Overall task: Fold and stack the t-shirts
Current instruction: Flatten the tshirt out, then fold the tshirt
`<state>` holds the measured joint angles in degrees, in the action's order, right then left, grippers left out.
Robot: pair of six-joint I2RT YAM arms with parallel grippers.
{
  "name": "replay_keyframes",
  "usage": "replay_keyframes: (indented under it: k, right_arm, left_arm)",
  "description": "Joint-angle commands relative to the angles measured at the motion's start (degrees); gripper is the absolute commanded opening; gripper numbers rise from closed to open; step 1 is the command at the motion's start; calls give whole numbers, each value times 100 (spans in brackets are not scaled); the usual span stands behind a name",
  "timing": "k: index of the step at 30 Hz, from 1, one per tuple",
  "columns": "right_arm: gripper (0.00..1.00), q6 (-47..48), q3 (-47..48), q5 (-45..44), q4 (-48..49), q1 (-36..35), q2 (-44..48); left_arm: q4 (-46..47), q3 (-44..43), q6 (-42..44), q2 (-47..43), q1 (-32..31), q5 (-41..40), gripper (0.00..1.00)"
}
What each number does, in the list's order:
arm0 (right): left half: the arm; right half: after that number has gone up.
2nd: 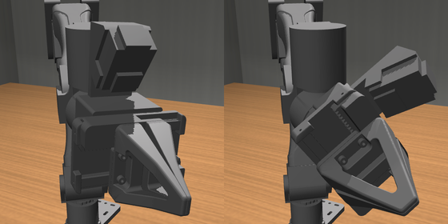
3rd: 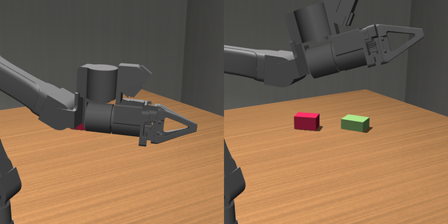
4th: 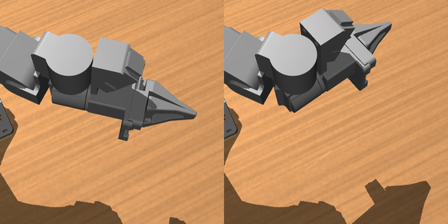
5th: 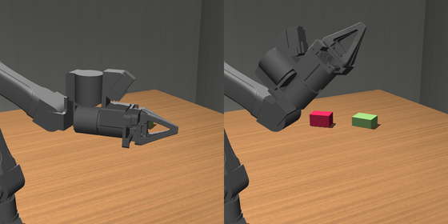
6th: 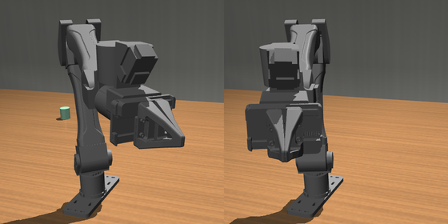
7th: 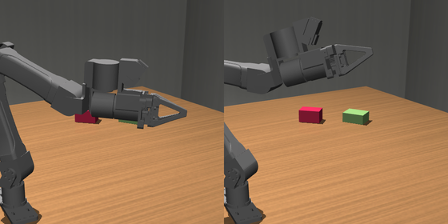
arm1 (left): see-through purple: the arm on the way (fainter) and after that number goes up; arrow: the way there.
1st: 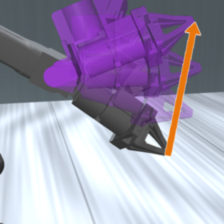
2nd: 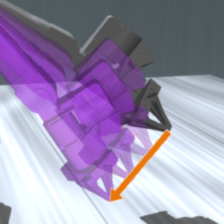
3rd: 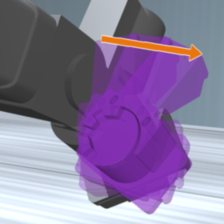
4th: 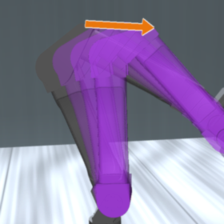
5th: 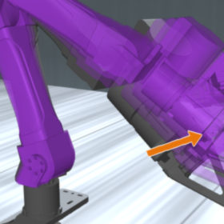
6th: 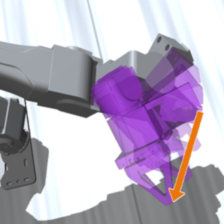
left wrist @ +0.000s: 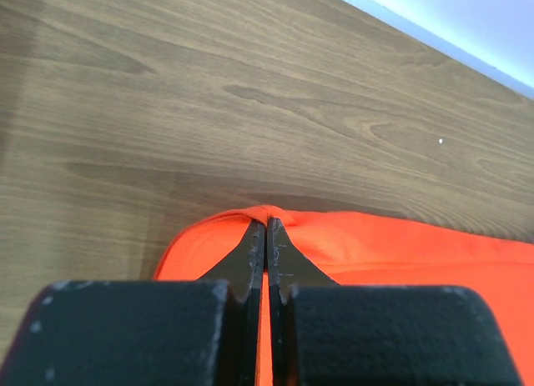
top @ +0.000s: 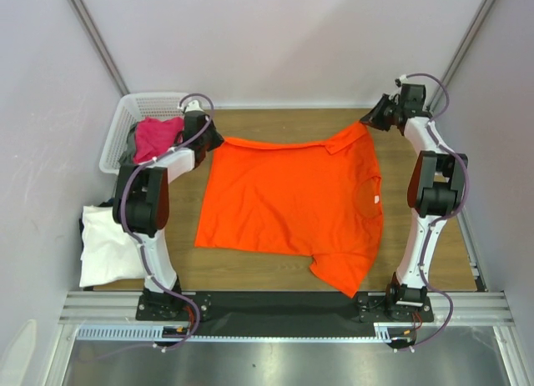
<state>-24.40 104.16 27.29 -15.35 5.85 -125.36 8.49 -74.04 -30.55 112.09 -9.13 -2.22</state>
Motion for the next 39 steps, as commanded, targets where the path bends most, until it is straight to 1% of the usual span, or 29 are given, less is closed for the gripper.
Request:
replay_keyframes:
  k: [1,2,6,9,14,17,26,33,39]
  right_arm:
    - [0,-21,430,40,-388,-13,126]
    - [0,-47,395,-12,-555,-5,187]
    - [0,-161,-44,-39,-715,13,660]
    - [0,-223,-352,-48,-907,48,846]
    - [0,-284,-905,-13,-1223,118,1303]
    - [0,-267,-1264,-4,-1356,127,1593]
    - [0,-267,-2206,-127,-1470,197,2244]
    - [0,-240,-2654,-268,-1655,233,2621]
    - [0,-267,-3156,-329,-1620,285,2868]
  left_arm:
    - [-101,-392,127,-100,209,406,0]
    - [-198,-418,171,-117,244,406,0]
    - [-610,-550,426,-170,315,599,0]
    - [-787,-550,514,-188,350,749,0]
    - [-814,-322,602,-390,385,776,0]
    - [-1059,-103,646,-556,420,749,0]
    - [-1341,346,804,-935,701,714,0]
    - [-1420,469,998,-979,737,837,0]
    - [-1605,707,1051,-1146,745,714,0]
